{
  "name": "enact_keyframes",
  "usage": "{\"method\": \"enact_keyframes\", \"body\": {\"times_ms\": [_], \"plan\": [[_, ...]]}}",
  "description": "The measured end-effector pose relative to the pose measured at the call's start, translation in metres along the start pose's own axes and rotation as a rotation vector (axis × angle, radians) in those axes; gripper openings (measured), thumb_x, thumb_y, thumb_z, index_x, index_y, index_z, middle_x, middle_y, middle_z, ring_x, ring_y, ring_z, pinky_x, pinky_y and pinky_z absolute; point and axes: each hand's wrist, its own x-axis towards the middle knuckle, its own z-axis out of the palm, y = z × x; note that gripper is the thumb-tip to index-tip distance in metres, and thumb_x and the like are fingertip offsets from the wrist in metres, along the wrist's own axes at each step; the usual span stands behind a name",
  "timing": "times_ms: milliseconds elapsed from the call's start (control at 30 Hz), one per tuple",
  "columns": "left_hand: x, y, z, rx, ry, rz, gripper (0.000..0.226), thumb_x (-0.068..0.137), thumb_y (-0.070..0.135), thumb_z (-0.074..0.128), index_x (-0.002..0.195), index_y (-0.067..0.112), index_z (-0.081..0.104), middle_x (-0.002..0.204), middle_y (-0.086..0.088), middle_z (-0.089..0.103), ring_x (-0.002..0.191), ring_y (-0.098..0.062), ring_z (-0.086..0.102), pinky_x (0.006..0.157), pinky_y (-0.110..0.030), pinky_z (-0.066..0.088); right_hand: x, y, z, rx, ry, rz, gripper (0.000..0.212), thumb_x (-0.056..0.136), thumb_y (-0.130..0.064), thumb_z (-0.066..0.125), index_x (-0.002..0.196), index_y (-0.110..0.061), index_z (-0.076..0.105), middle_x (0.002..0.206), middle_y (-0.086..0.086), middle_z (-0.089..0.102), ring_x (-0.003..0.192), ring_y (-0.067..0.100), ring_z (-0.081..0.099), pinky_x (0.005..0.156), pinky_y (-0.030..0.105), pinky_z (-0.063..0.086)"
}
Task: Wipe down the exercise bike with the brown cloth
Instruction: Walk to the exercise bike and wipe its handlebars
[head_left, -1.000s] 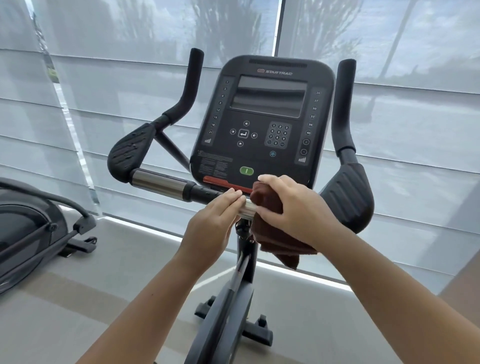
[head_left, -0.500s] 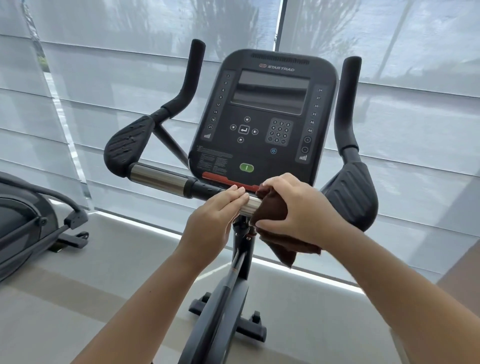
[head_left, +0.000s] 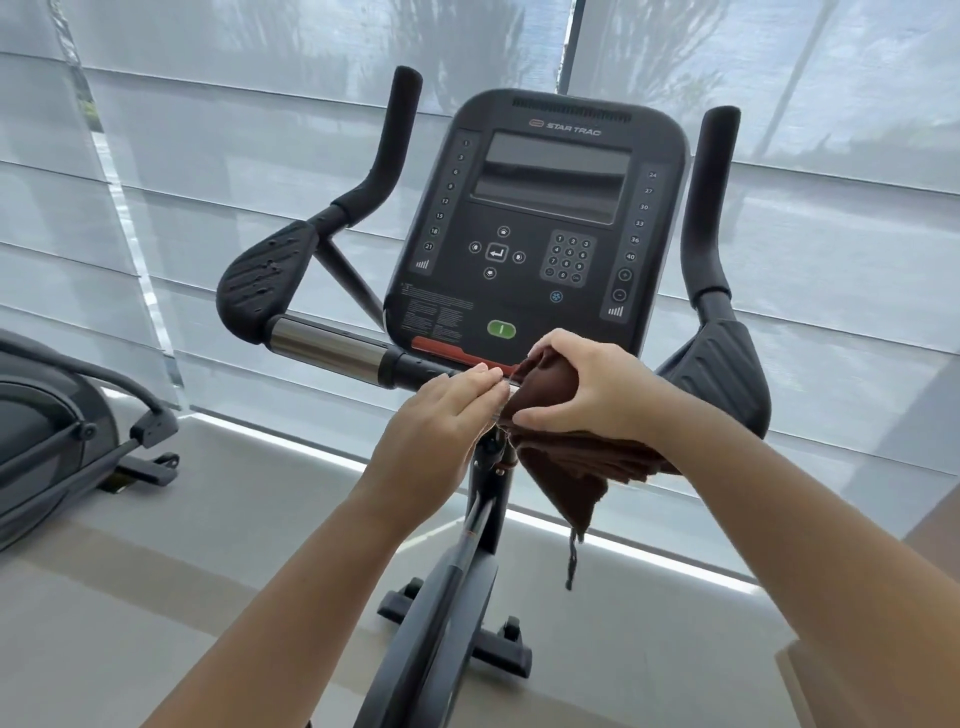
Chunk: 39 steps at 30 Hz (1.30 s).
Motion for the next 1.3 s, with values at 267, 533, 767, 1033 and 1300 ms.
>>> {"method": "enact_keyframes", "body": {"times_ms": [267, 533, 767, 1033, 1300], "plan": [[-0.036, -0.012, -0.004, 0.238, 0.018, -0.017, 0.038, 0.071, 0.000, 0.073, 0.108, -0.001, 0.065, 0.115, -0.019, 0.062, 0.112, -0.032, 0.056, 0.096, -0.039, 0.041, -0.004, -0.009, 0.078, -0.671, 0.593, -0.227, 0.052, 0.069, -0.038, 0.068, 0.111, -0.011, 0.052, 0.101, 0.016, 0.061, 0.074, 0.032, 0.058, 0.063, 0.039, 0.053], [-0.035, -0.036, -0.028, 0.313, 0.103, -0.107, 0.027, 0.086, 0.007, 0.054, 0.110, -0.002, 0.061, 0.116, -0.020, 0.061, 0.110, -0.032, 0.057, 0.092, -0.039, 0.043, 0.019, -0.025, 0.056, -0.383, 0.378, -0.127, 0.064, 0.063, -0.048, 0.074, 0.114, -0.018, 0.051, 0.100, 0.007, 0.055, 0.078, 0.027, 0.055, 0.069, 0.037, 0.051], [-0.033, -0.055, -0.022, 0.339, 0.025, -0.117, 0.043, 0.074, 0.000, 0.069, 0.115, -0.005, 0.058, 0.118, -0.021, 0.060, 0.110, -0.034, 0.057, 0.091, -0.043, 0.045, 0.021, -0.034, 0.054, -0.355, 0.340, -0.119, 0.060, 0.062, -0.047, 0.075, 0.110, -0.019, 0.052, 0.097, 0.006, 0.055, 0.076, 0.026, 0.054, 0.067, 0.035, 0.049], [-0.030, -0.073, -0.020, 0.174, 0.032, -0.129, 0.044, 0.075, 0.003, 0.070, 0.117, 0.001, 0.058, 0.121, -0.015, 0.058, 0.113, -0.030, 0.053, 0.095, -0.041, 0.045, 0.007, -0.024, 0.081, -0.652, 0.545, -0.206, 0.066, 0.060, -0.041, 0.077, 0.113, -0.010, 0.053, 0.100, 0.017, 0.058, 0.072, 0.031, 0.056, 0.062, 0.037, 0.050], [-0.028, -0.077, -0.022, 0.113, 0.070, -0.151, 0.033, 0.079, 0.008, 0.063, 0.112, 0.004, 0.061, 0.115, -0.009, 0.062, 0.109, -0.024, 0.055, 0.094, -0.033, 0.044, 0.050, -0.058, 0.043, -0.043, 0.070, 0.024, 0.068, 0.062, -0.052, 0.075, 0.108, -0.015, 0.041, 0.089, -0.002, 0.054, 0.077, 0.019, 0.053, 0.066, 0.030, 0.046]]}}
